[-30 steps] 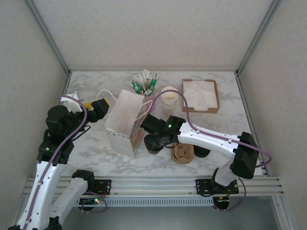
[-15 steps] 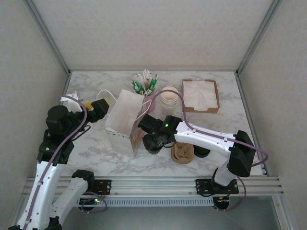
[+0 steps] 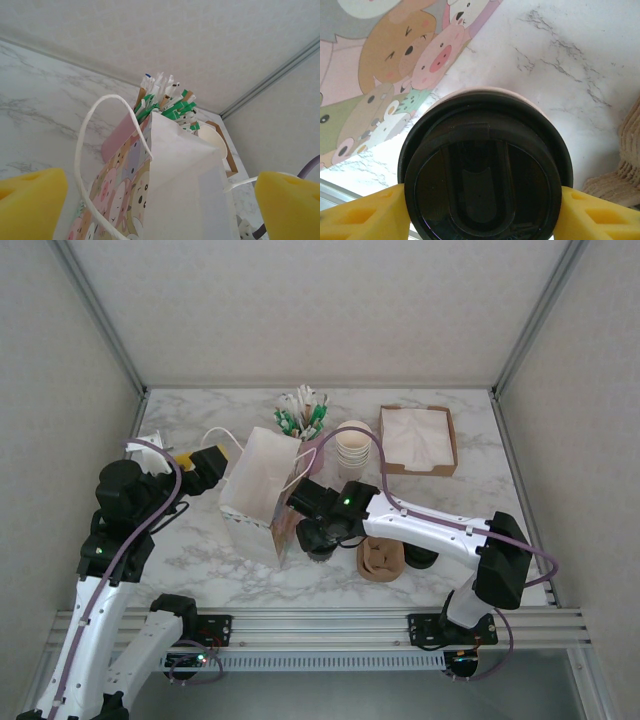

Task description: Pack the takeout coffee

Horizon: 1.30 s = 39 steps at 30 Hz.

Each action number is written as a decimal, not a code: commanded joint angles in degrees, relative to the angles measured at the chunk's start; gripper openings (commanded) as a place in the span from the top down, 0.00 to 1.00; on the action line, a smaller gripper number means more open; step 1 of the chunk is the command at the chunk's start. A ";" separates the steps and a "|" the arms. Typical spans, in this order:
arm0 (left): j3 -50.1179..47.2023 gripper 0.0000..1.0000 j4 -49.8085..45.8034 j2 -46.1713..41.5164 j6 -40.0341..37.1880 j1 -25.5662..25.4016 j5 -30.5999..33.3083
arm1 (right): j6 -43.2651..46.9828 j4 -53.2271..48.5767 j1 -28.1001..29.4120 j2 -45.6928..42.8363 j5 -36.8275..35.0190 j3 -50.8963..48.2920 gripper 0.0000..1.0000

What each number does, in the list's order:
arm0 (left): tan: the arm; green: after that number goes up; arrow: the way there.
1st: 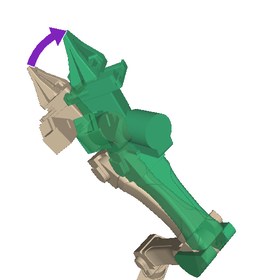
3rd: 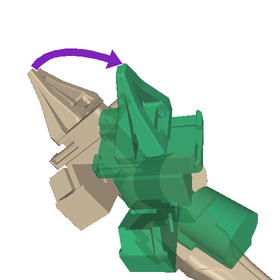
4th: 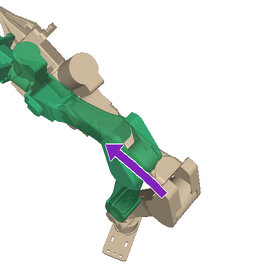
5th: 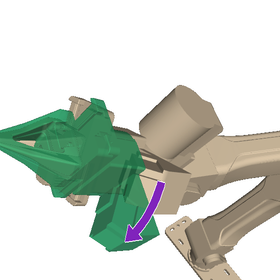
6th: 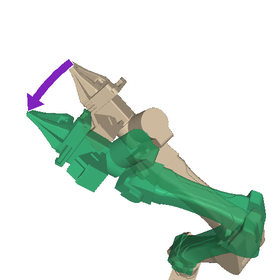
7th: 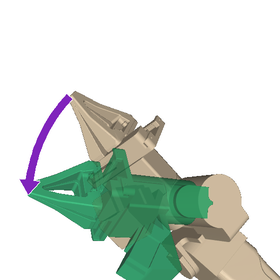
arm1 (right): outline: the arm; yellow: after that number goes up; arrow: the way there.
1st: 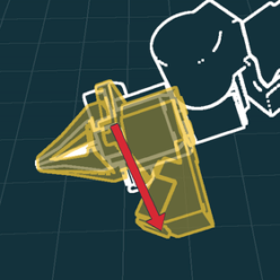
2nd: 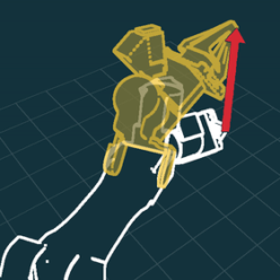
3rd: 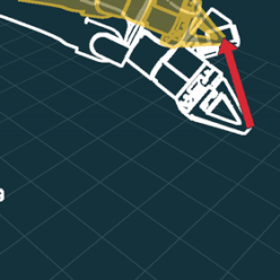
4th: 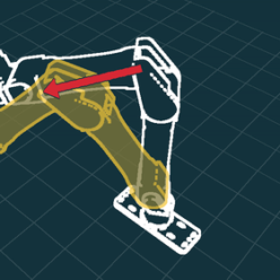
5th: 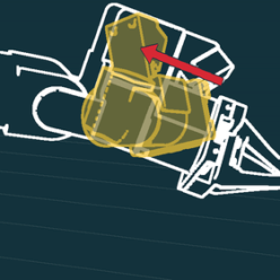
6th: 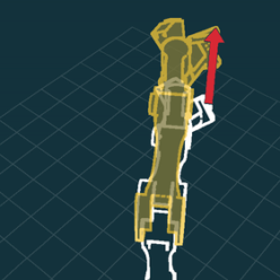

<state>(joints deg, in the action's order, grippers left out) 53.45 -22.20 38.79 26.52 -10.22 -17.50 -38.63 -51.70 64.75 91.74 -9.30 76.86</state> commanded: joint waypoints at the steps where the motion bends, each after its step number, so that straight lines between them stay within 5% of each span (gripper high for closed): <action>1: 0.09 0.04 -0.17 -0.25 -0.86 0.73 -0.70 | -2.19 1.32 0.59 -0.08 0.08 -0.66 0.33; 28: -0.01 0.04 -0.23 0.06 -0.88 0.68 -0.60 | -3.09 -3.71 0.56 4.75 -0.14 -2.19 0.33; 39: -0.01 0.04 -0.22 0.11 -0.95 0.68 -0.64 | -1.69 -16.27 0.67 11.82 -9.43 0.66 0.37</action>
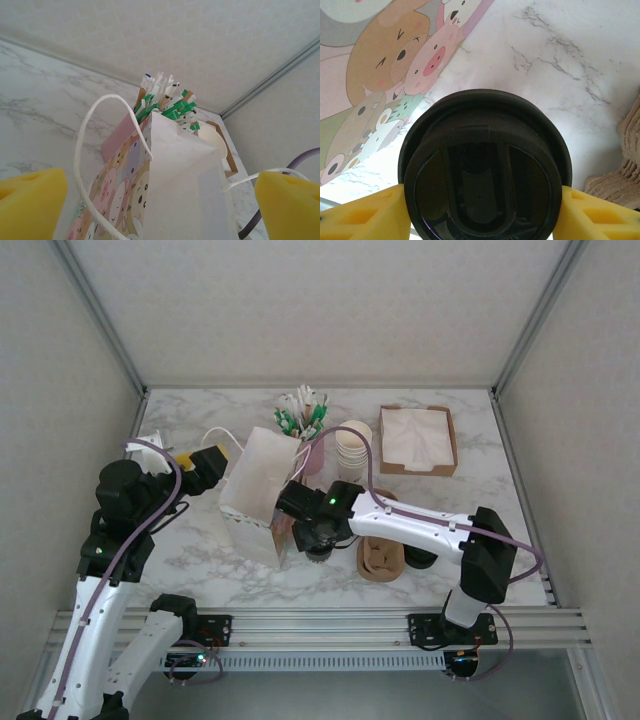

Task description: Pack the takeout coffee

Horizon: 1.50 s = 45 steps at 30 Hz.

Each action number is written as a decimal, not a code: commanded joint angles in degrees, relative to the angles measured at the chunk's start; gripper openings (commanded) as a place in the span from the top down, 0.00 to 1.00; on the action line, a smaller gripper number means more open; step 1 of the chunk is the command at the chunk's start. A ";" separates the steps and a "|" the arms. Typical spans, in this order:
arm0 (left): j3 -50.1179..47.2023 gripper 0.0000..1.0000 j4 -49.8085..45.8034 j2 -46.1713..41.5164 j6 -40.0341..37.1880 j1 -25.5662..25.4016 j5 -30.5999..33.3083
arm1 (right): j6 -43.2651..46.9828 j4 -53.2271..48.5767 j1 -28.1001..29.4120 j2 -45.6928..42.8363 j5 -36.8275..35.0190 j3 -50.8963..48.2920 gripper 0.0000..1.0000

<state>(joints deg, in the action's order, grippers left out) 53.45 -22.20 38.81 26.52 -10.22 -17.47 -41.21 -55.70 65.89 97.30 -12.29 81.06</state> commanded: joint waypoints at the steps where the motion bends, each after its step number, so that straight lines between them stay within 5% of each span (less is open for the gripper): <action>1: -0.01 0.04 -0.22 0.07 -0.95 0.70 -0.70 | 0.95 -12.90 -0.35 6.91 -6.99 -3.47 0.36; 11: -0.01 0.04 -0.22 0.20 -0.95 0.73 -0.65 | 0.30 -1.80 -0.76 -0.30 6.03 -7.78 0.37; 20: 0.00 0.04 -0.22 0.08 -0.86 0.73 -0.65 | -0.05 -10.77 -0.55 1.92 -3.23 -4.79 0.37; 32: -0.01 0.04 -0.15 0.17 -0.84 0.73 -0.79 | 8.13 -5.59 -0.33 -8.28 0.63 -7.67 0.31; 45: -0.01 0.04 -0.21 0.23 -0.86 0.70 -0.86 | 6.70 -2.53 -0.42 -9.26 4.00 -7.50 0.25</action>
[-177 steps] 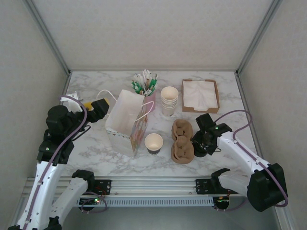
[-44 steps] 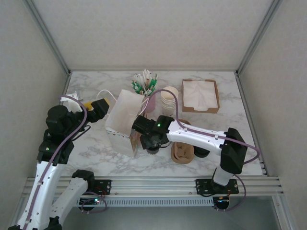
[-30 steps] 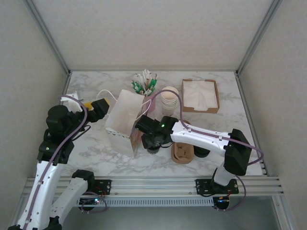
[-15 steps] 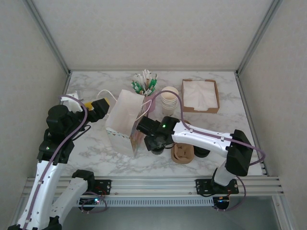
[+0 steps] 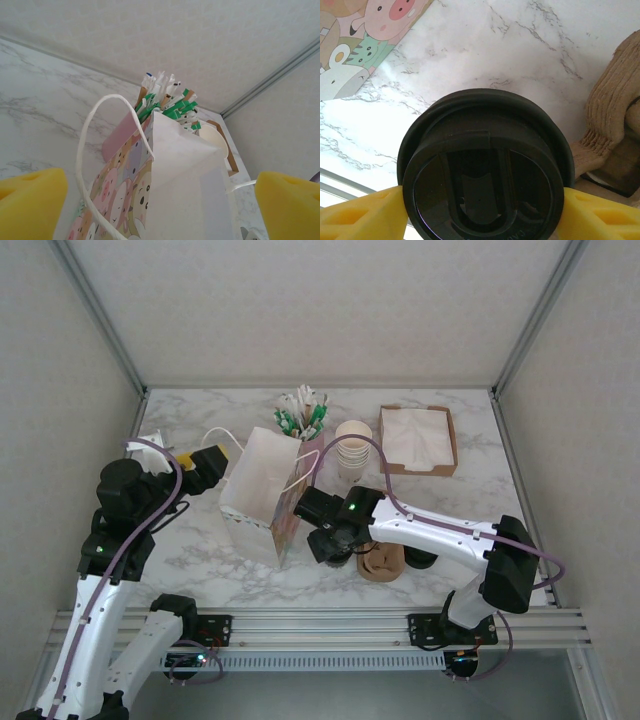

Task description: Pack the takeout coffee

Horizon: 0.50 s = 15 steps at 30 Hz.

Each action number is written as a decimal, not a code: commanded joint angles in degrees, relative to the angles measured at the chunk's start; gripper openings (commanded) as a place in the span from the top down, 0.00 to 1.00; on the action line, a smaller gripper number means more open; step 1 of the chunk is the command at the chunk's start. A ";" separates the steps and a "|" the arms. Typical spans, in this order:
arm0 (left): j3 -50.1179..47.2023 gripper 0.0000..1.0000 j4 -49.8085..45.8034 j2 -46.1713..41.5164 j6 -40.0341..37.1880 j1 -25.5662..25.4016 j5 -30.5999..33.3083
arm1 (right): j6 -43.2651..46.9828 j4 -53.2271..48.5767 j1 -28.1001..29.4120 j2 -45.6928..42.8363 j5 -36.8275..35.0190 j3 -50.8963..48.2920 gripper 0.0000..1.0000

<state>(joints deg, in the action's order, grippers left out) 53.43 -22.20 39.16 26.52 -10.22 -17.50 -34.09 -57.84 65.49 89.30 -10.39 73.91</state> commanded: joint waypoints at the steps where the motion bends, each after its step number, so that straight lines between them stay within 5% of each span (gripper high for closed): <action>1: 0.03 0.04 -0.14 -0.18 -0.85 0.72 -0.82 | -0.59 -0.26 -0.03 -1.52 1.93 -0.29 0.24; 15: 0.01 0.04 -0.17 -0.06 -0.84 0.73 -0.87 | -3.98 -0.16 -0.28 -3.11 0.89 0.75 0.15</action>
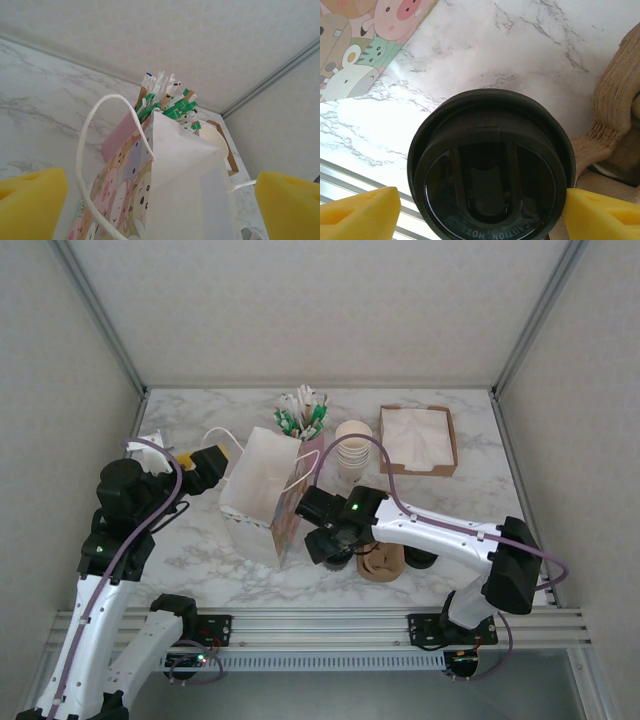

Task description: Pack the takeout coffee

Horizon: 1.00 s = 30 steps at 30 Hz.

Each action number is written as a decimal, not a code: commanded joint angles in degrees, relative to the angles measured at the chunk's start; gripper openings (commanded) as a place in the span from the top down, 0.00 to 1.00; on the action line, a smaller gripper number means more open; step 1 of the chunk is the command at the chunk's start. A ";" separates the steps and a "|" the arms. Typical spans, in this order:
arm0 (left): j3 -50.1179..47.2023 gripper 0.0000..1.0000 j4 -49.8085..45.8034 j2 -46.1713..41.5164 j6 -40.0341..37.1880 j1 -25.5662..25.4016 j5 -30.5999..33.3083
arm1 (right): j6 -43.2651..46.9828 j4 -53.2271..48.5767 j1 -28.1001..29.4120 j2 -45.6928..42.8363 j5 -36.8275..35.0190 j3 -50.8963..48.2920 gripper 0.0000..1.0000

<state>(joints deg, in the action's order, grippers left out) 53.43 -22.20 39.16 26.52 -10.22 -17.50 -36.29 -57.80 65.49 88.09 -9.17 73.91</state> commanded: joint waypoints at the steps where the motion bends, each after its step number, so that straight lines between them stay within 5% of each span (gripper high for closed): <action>1: 0.01 0.04 -0.17 -0.06 -0.82 0.69 -0.79 | -2.38 -0.24 -0.28 -1.99 -0.45 0.88 0.15; 13: 0.01 0.04 -0.20 0.15 -0.77 0.72 -0.79 | -24.21 -3.79 1.69 -1.09 -6.09 3.91 0.19; 30: 0.05 0.04 -0.13 0.12 -0.77 0.73 -1.04 | -28.92 -3.10 2.18 3.90 -8.05 2.71 0.18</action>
<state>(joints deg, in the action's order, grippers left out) 53.43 -22.20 39.48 26.52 -10.22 -17.50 -63.86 -60.58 67.18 91.20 -15.44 77.25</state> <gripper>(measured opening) 0.960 0.826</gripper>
